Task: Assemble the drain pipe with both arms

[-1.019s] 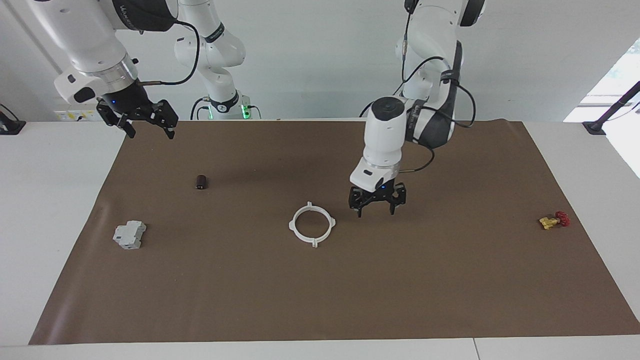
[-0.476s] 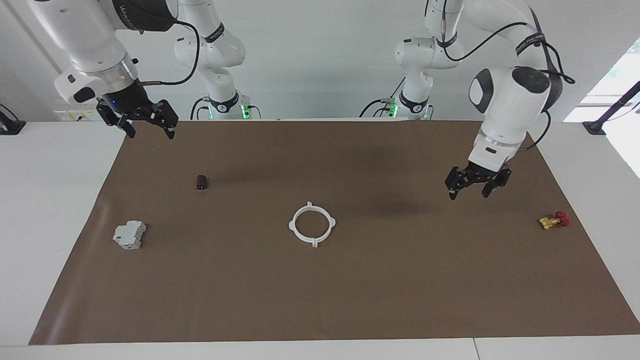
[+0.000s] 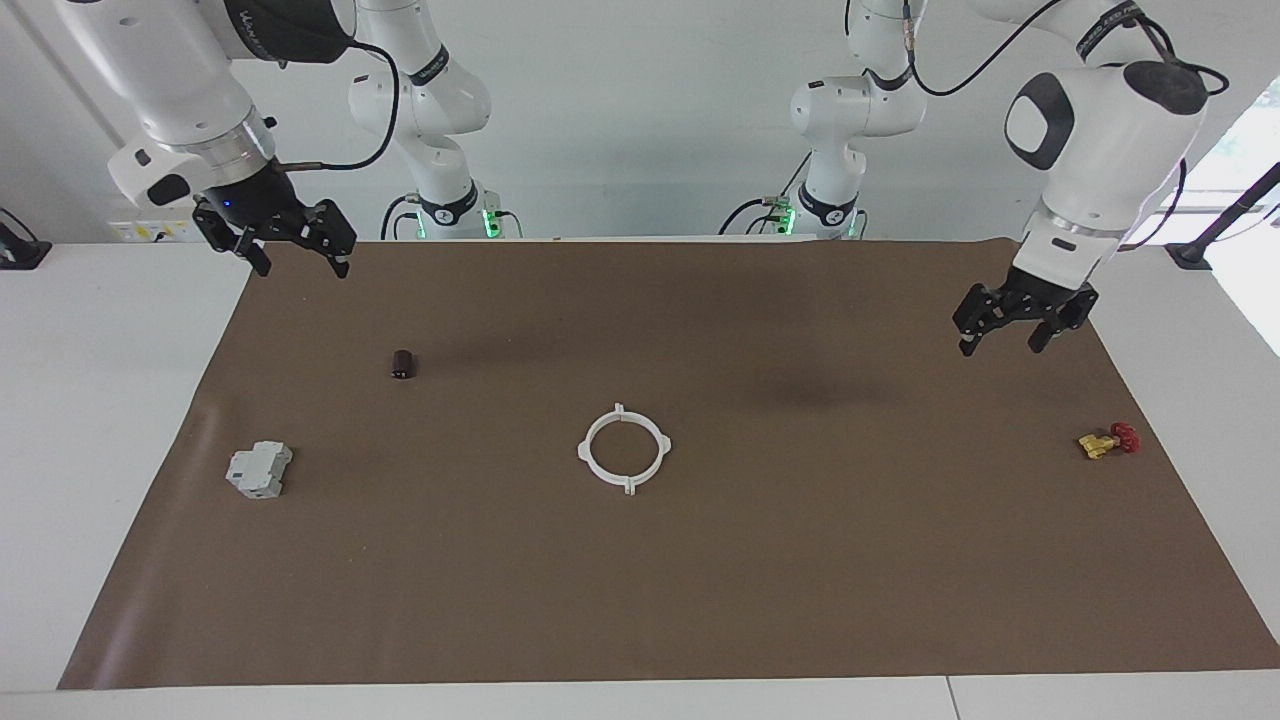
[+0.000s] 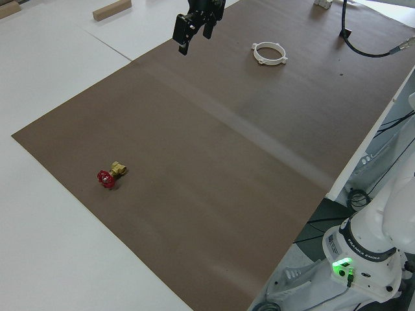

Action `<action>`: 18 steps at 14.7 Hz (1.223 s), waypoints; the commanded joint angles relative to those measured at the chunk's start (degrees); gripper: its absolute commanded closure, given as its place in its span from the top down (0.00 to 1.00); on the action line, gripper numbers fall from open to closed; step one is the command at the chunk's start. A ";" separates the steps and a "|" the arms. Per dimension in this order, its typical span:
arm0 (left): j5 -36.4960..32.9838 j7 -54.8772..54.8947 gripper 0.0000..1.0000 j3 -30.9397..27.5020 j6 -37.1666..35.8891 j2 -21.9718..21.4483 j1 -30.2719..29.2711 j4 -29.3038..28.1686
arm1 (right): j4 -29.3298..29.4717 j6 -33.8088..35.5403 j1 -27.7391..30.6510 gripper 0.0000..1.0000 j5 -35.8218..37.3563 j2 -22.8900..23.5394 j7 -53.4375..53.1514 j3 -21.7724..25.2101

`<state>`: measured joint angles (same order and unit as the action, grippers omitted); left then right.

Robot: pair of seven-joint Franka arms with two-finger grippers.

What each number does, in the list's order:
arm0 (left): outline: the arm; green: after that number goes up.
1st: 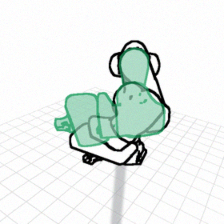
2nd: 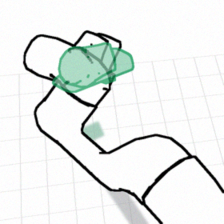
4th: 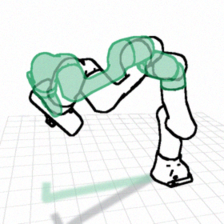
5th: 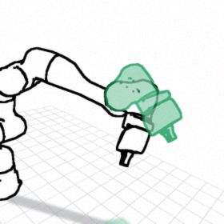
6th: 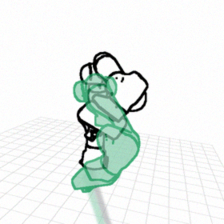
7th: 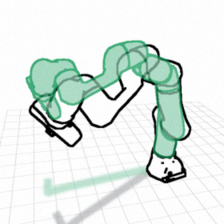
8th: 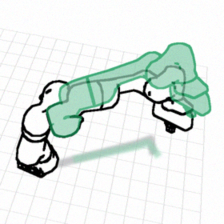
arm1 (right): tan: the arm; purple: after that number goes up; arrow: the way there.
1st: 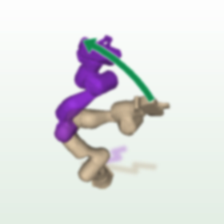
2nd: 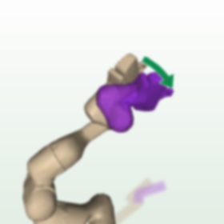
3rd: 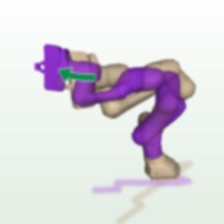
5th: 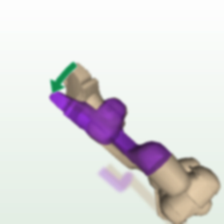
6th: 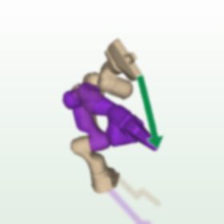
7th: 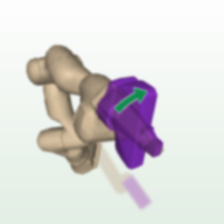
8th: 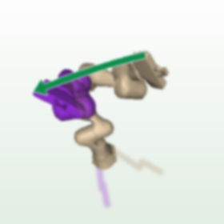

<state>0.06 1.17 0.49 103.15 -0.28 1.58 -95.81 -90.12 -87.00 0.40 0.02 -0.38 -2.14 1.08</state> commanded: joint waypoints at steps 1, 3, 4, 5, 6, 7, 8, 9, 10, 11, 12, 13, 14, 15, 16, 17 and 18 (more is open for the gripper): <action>0.82 1.03 1.00 0.13 -7.07 2.56 -0.26 7.38 | -0.76 -0.89 0.66 1.00 0.07 -0.68 1.44 -0.47; 0.82 0.94 1.00 0.13 -10.06 2.39 -0.17 8.09 | -0.76 -0.89 0.57 1.00 0.07 -0.68 1.35 -0.47; 0.82 1.03 1.00 0.13 -10.77 1.87 -0.26 7.57 | -0.76 -0.89 0.57 1.00 0.07 -0.68 1.35 -0.47; 0.82 0.77 1.00 0.13 -11.82 1.34 -0.26 6.44 | -0.67 -0.89 0.57 1.00 0.07 -0.68 1.35 -0.47; 0.73 0.68 1.00 0.13 -12.53 0.46 -0.26 5.38 | -0.67 -0.89 0.48 1.00 0.07 -0.68 1.35 -0.47; 0.64 0.59 1.00 0.04 -12.80 0.11 -0.26 4.41 | -0.67 -0.89 0.48 1.00 0.16 -0.68 1.35 -0.47; 0.55 0.59 1.00 0.04 -13.23 -0.51 -0.26 3.71 | -0.67 -0.89 0.48 1.00 0.07 -0.68 1.35 -0.47; 0.64 0.50 1.00 0.04 -13.15 -0.60 -0.26 3.27 | -0.67 -0.89 0.48 1.00 0.07 -0.68 1.35 -0.47; 0.55 0.50 1.00 0.04 -12.89 -0.69 -0.26 3.09 | -0.67 -0.89 0.48 1.00 0.07 -0.68 1.35 -0.47; 0.55 0.42 1.00 -0.05 -12.63 -0.69 -0.35 3.09 | -0.67 -0.89 0.48 1.00 0.07 -0.68 1.35 -0.47; 0.55 0.41 1.00 -0.05 -12.45 -0.69 -0.61 3.09 | -0.67 -0.89 0.39 1.00 0.07 -0.68 1.35 -0.47; 0.55 0.41 1.00 -0.05 -12.53 -0.69 -0.61 3.09 | -0.67 -0.89 0.31 1.00 0.16 -0.68 1.26 -0.47; 0.55 0.33 1.00 -0.05 -12.45 -0.69 -0.61 3.09 | -0.67 -0.89 0.22 1.00 0.07 -0.68 1.26 -0.47; 0.55 0.33 1.00 -0.05 -12.19 -0.69 -0.61 3.09 | -0.67 -0.89 0.30 1.00 0.16 -0.68 1.35 -0.47; 0.55 0.33 1.00 -0.05 -12.27 -0.69 -0.79 3.09 | -0.58 -0.89 0.30 1.00 0.07 -0.68 1.26 -0.47; 0.55 0.59 1.00 -0.05 -12.27 -0.69 -1.40 3.09 | -0.58 -0.89 0.22 1.00 0.07 -0.68 1.35 -0.47; 0.55 1.20 1.00 -0.05 -12.27 -0.69 -1.75 3.09 | -0.58 -0.89 0.22 1.00 0.07 -0.68 1.26 -0.47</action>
